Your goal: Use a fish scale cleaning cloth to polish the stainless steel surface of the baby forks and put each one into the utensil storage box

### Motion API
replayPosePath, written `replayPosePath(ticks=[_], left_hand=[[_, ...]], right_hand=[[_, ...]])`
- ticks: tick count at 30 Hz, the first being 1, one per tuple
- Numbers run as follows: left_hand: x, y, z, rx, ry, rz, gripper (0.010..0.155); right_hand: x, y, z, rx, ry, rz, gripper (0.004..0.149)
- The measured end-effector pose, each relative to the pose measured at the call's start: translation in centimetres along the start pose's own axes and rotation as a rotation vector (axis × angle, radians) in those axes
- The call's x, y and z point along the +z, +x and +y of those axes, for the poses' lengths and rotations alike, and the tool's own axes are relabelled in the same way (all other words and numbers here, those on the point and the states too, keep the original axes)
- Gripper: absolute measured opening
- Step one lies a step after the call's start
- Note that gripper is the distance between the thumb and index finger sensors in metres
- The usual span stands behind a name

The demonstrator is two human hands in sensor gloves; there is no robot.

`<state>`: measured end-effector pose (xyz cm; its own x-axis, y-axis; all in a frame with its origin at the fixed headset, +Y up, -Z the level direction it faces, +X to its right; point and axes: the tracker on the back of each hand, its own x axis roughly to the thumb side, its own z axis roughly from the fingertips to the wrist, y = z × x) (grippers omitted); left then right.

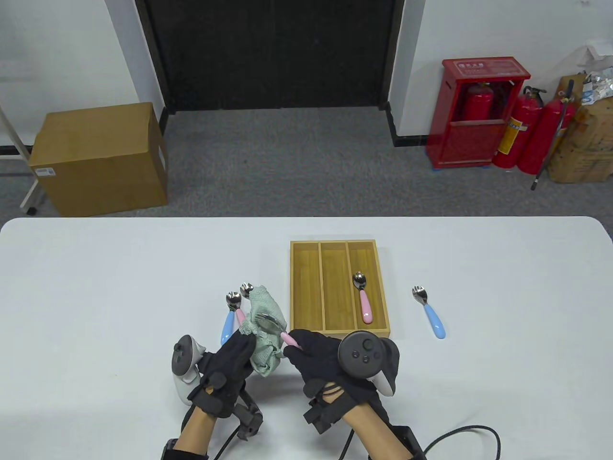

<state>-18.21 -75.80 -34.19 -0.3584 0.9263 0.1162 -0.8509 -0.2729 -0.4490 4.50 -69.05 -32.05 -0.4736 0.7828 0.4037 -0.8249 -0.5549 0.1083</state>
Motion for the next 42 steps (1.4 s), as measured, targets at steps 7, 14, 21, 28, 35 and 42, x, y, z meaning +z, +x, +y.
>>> replayPosePath(ticks=[7, 14, 21, 28, 35, 42], left_hand=[[-0.1, -0.5, -0.7, 0.074, 0.054, 0.008, 0.06], [0.0, 0.6, 0.6, -0.137, 0.222, 0.05, 0.048], [0.1, 1.7, 1.3, -0.302, 0.35, 0.03, 0.045], [0.4, 2.0, 1.2, -0.267, 0.366, -0.013, 0.046], [-0.6, 1.6, 0.2, -0.152, 0.177, 0.037, 0.055], [-0.1, 2.5, 0.8, -0.413, 0.278, 0.033, 0.048]], right_hand=[[0.2, -1.0, 2.6, -0.287, 0.136, 0.032, 0.045], [-0.4, -1.6, 2.5, -0.201, 0.143, 0.031, 0.045], [-0.6, -1.8, 2.1, -0.143, 0.142, 0.014, 0.048], [-0.1, -1.1, 1.5, -0.117, 0.107, -0.046, 0.052], [0.3, -1.1, 0.8, -0.13, 0.071, -0.077, 0.05], [0.4, -1.7, 1.1, -0.07, 0.084, -0.068, 0.05]])
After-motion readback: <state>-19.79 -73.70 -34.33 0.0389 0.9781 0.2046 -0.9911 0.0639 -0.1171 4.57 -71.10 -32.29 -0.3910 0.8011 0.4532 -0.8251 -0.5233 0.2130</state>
